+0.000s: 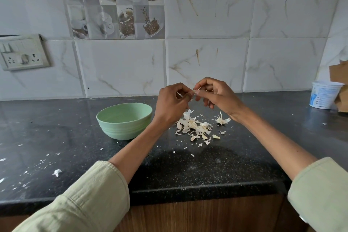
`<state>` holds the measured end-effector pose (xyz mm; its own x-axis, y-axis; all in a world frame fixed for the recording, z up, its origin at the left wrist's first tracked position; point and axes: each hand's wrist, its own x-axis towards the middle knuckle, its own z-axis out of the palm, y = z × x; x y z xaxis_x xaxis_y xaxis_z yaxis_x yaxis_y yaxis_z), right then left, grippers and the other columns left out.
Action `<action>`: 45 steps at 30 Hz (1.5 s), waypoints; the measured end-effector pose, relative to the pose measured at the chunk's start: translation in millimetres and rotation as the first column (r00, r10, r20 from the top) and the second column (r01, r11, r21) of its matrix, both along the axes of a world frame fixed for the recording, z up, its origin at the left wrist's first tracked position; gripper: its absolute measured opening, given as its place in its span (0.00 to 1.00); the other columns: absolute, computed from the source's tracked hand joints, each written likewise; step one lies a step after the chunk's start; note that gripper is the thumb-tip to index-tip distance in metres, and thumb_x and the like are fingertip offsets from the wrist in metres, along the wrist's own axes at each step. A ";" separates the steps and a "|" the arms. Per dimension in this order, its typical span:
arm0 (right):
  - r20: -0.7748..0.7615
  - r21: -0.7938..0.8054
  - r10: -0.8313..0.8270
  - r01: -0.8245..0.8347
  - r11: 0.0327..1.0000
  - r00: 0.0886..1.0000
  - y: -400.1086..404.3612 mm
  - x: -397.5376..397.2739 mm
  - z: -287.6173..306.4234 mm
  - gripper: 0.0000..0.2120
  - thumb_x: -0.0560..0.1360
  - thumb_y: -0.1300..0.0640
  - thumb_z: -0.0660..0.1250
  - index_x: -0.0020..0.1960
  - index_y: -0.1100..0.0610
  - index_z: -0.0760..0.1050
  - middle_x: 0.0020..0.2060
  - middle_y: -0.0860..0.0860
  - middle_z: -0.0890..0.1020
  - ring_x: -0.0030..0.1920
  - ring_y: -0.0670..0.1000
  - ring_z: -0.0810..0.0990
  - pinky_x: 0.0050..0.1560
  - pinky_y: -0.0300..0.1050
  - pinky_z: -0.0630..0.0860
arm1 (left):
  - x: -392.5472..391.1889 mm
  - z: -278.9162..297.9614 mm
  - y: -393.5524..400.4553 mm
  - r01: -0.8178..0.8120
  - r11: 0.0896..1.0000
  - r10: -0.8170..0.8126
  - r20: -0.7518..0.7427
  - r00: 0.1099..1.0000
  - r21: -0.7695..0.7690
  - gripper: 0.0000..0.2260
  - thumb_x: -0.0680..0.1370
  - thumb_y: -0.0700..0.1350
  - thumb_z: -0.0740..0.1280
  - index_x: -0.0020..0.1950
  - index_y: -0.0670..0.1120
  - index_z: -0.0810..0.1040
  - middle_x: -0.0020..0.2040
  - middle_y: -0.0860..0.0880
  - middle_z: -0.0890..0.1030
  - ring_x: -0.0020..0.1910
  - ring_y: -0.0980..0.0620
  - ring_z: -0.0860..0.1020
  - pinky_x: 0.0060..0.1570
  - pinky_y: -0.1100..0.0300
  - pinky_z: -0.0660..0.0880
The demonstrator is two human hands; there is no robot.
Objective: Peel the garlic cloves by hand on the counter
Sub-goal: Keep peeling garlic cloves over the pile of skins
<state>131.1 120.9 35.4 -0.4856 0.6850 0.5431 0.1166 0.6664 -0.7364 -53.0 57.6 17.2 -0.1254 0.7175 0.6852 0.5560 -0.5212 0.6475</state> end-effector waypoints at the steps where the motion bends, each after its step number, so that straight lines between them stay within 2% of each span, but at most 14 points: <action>1: -0.008 0.028 0.002 -0.002 1.000 1.000 0.2 -0.4 -0.6 0.07 0.81 0.58 0.73 0.56 0.60 0.80 0.43 0.57 0.86 0.35 0.52 0.80 0.31 0.41 0.75 | -0.5 -0.5 0.8 -0.001 1.000 0.001 -0.011 1.000 0.001 0.05 0.81 0.47 0.73 0.44 0.50 0.85 0.38 0.51 0.86 0.33 0.51 0.84 0.35 0.55 0.80; 4: -0.034 0.078 -0.017 0.020 0.997 0.999 2.2 -0.1 -1.9 0.07 0.79 0.59 0.76 0.54 0.61 0.82 0.44 0.57 0.87 0.36 0.53 0.81 0.32 0.41 0.76 | -1.8 -1.4 0.8 0.001 1.000 -0.001 -0.005 1.000 -0.003 0.05 0.80 0.48 0.74 0.43 0.52 0.85 0.37 0.51 0.86 0.33 0.51 0.84 0.40 0.49 0.83; 6: -0.045 0.088 -0.021 0.025 0.996 0.999 3.5 1.2 -2.1 0.07 0.78 0.59 0.77 0.53 0.61 0.83 0.44 0.57 0.88 0.36 0.53 0.82 0.33 0.41 0.77 | -2.1 -1.0 0.0 -0.014 1.000 0.014 -0.001 1.000 -0.011 0.05 0.79 0.48 0.74 0.43 0.53 0.86 0.38 0.53 0.86 0.33 0.52 0.84 0.40 0.49 0.83; 10: -0.036 0.085 -0.040 0.043 0.996 0.999 5.3 2.7 -2.5 0.09 0.76 0.58 0.78 0.52 0.62 0.84 0.41 0.56 0.88 0.36 0.51 0.83 0.33 0.41 0.77 | -1.7 1.2 -2.8 -0.047 0.999 0.047 0.007 0.999 -0.012 0.01 0.78 0.48 0.77 0.46 0.53 0.87 0.39 0.57 0.86 0.32 0.57 0.84 0.34 0.60 0.77; 14: -0.035 0.083 -0.047 0.050 0.995 0.998 5.9 2.3 -3.0 0.10 0.76 0.57 0.79 0.51 0.63 0.84 0.40 0.56 0.88 0.35 0.52 0.84 0.34 0.41 0.79 | 1.6 2.4 -6.5 -0.033 0.999 0.033 -0.010 0.999 -0.018 0.02 0.78 0.46 0.76 0.49 0.49 0.88 0.35 0.55 0.85 0.29 0.57 0.83 0.29 0.68 0.71; 19: -0.059 0.080 -0.021 0.026 0.996 0.998 4.1 1.5 -1.5 0.11 0.74 0.58 0.80 0.52 0.62 0.85 0.41 0.56 0.88 0.37 0.53 0.86 0.37 0.41 0.81 | 0.2 2.8 -5.7 0.009 1.000 -0.007 0.096 0.995 -0.022 0.03 0.79 0.42 0.74 0.46 0.48 0.88 0.38 0.52 0.87 0.33 0.52 0.85 0.32 0.65 0.75; 25: -0.065 0.103 -0.052 0.058 0.993 0.997 6.0 0.4 -2.9 0.10 0.74 0.57 0.80 0.52 0.60 0.85 0.42 0.55 0.88 0.39 0.51 0.85 0.41 0.41 0.81 | 0.4 0.9 -3.6 0.109 0.992 -0.096 0.188 0.977 -0.058 0.04 0.80 0.40 0.72 0.48 0.44 0.87 0.41 0.48 0.88 0.37 0.48 0.86 0.35 0.60 0.77; 31: -0.058 0.079 -0.047 0.051 0.996 0.997 7.2 0.3 -2.7 0.08 0.76 0.59 0.79 0.53 0.60 0.84 0.42 0.54 0.88 0.40 0.50 0.84 0.41 0.40 0.81 | -1.1 0.4 -0.6 0.109 0.991 -0.094 0.180 0.979 -0.074 0.04 0.81 0.42 0.71 0.50 0.44 0.86 0.42 0.47 0.87 0.36 0.49 0.86 0.33 0.61 0.76; 34: -0.058 0.053 -0.066 0.069 0.996 0.996 8.5 0.9 -3.6 0.09 0.76 0.60 0.79 0.54 0.60 0.84 0.43 0.54 0.88 0.40 0.50 0.85 0.42 0.41 0.81 | 0.2 -1.4 2.7 0.117 0.987 -0.098 0.173 0.980 -0.106 0.05 0.83 0.42 0.69 0.53 0.43 0.83 0.44 0.46 0.87 0.36 0.47 0.86 0.32 0.59 0.76; 37: -0.071 0.022 -0.083 0.085 0.996 0.994 9.4 3.4 -4.0 0.08 0.77 0.60 0.77 0.55 0.60 0.83 0.44 0.54 0.89 0.40 0.50 0.85 0.42 0.41 0.81 | -1.7 -3.1 3.5 0.059 0.993 -0.049 0.094 0.994 -0.100 0.08 0.85 0.41 0.64 0.52 0.46 0.83 0.43 0.48 0.86 0.35 0.48 0.85 0.33 0.56 0.75; 39: -0.092 -0.009 -0.092 0.091 0.996 0.992 9.7 5.2 -3.0 0.07 0.79 0.61 0.76 0.56 0.60 0.83 0.45 0.54 0.89 0.40 0.49 0.84 0.42 0.40 0.80 | -1.8 -3.9 2.2 -0.017 0.997 0.014 -0.036 0.999 -0.079 0.11 0.85 0.44 0.62 0.49 0.50 0.84 0.41 0.52 0.86 0.34 0.51 0.85 0.35 0.55 0.77; 42: -0.100 -0.040 -0.100 0.096 0.995 0.990 10.8 7.1 -2.0 0.07 0.80 0.61 0.74 0.57 0.60 0.82 0.46 0.53 0.89 0.40 0.48 0.83 0.42 0.39 0.80 | 1.5 -4.8 0.1 -0.158 0.986 0.141 -0.274 0.951 -0.042 0.10 0.84 0.52 0.67 0.43 0.55 0.82 0.39 0.57 0.84 0.35 0.58 0.83 0.41 0.51 0.82; 45: -0.093 -0.063 -0.088 0.083 0.995 0.992 10.3 7.7 -1.9 0.07 0.80 0.60 0.74 0.58 0.59 0.83 0.47 0.53 0.89 0.41 0.48 0.83 0.43 0.39 0.80 | 2.3 -5.0 0.4 -0.158 0.987 0.142 -0.301 0.943 -0.028 0.05 0.78 0.52 0.75 0.48 0.57 0.80 0.42 0.59 0.83 0.38 0.60 0.81 0.43 0.50 0.82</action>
